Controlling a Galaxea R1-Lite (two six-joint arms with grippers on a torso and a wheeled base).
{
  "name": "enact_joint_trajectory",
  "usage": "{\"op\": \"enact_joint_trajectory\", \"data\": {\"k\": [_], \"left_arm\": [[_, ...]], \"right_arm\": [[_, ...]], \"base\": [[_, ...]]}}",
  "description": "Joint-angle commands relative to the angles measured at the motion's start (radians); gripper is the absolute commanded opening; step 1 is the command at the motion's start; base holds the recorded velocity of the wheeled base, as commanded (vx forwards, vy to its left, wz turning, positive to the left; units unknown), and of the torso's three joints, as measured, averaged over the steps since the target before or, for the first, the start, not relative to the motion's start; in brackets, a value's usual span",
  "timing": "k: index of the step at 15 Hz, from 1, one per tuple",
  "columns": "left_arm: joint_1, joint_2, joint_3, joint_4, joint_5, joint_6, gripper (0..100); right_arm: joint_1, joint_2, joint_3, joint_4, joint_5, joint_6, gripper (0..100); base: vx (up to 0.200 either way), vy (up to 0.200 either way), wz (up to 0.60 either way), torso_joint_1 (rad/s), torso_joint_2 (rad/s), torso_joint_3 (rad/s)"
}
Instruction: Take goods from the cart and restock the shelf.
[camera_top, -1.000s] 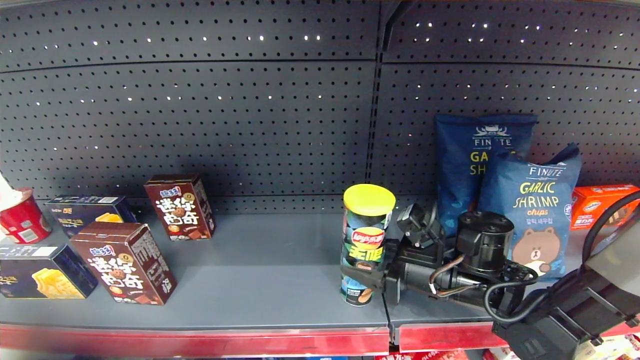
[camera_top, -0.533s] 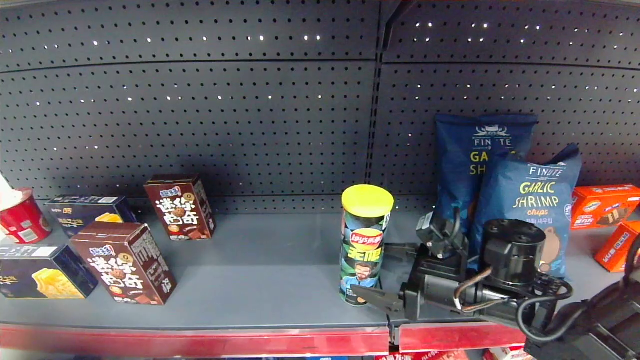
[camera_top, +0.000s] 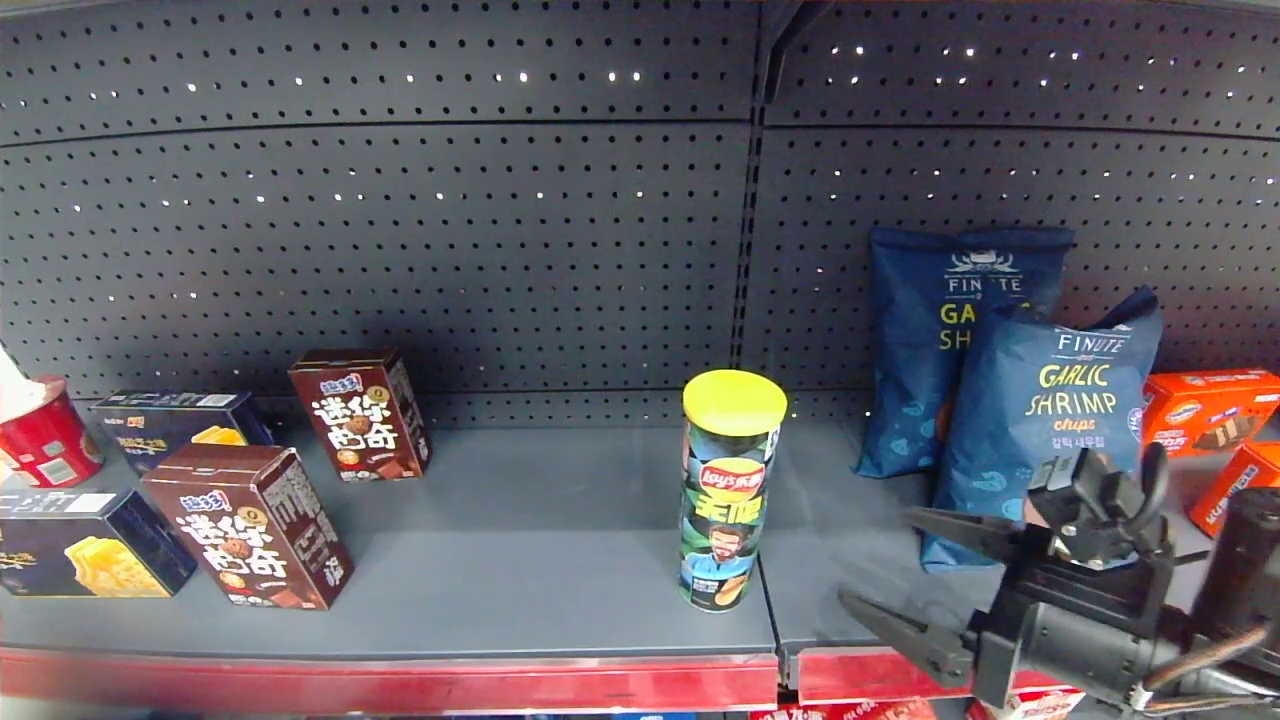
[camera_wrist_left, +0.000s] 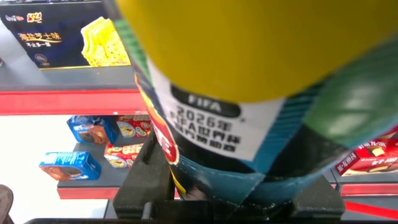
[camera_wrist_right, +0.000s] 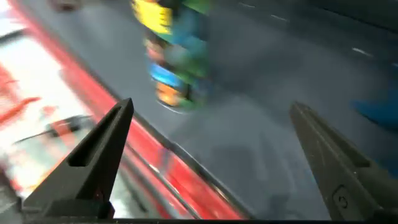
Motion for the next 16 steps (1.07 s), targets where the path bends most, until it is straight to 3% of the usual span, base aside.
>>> {"op": "enact_joint_trajectory", "data": {"k": [1,3,6,7,8,10,12,14,16], "left_arm": [[0.000,0.002,0.000,-0.001,-0.002,-0.001,0],[0.000,0.002,0.014,-0.029,-0.006,-0.001,0],[0.000,0.002,0.089,-0.125,-0.006,0.003,0],[0.000,0.002,0.089,-0.125,-0.006,0.003,0],[0.000,0.002,0.098,-0.141,-0.011,0.026,0],[0.001,0.002,0.091,-0.147,-0.028,0.037,0],[0.000,0.002,0.046,-0.153,-0.092,0.037,0],[0.001,0.002,-0.001,-0.145,-0.192,0.039,0],[0.001,0.029,-0.034,-0.145,-0.273,0.039,0]], "right_arm": [[-0.099,-0.255,0.115,0.075,-0.091,-0.005,100],[-0.176,-0.364,0.181,0.087,-0.095,-0.005,100],[-0.401,-0.493,0.224,0.113,-0.061,-0.004,100],[-0.401,-0.493,0.224,0.113,-0.061,-0.004,100],[-0.487,-0.617,0.224,0.150,-0.052,0.005,100],[-0.493,-0.734,0.224,0.257,-0.077,-0.002,100],[-0.490,-0.996,0.222,0.504,-0.130,-0.022,100],[-0.561,-1.298,0.185,0.845,-0.140,-0.025,100],[-0.594,-1.403,0.135,1.035,-0.161,-0.031,100]], "base": [[0.000,0.000,0.00,0.000,0.00,0.000],[0.000,0.000,0.00,0.000,0.00,0.000],[0.000,0.000,0.00,0.000,0.00,0.000],[0.000,0.000,0.00,0.000,0.00,0.000],[0.000,0.000,0.00,0.000,0.00,0.000],[0.000,0.000,0.00,0.000,0.00,0.000],[0.000,0.000,0.00,0.000,0.00,0.000],[0.000,0.000,0.00,0.000,0.00,0.000],[0.000,0.000,0.00,0.000,0.00,0.000]]}}
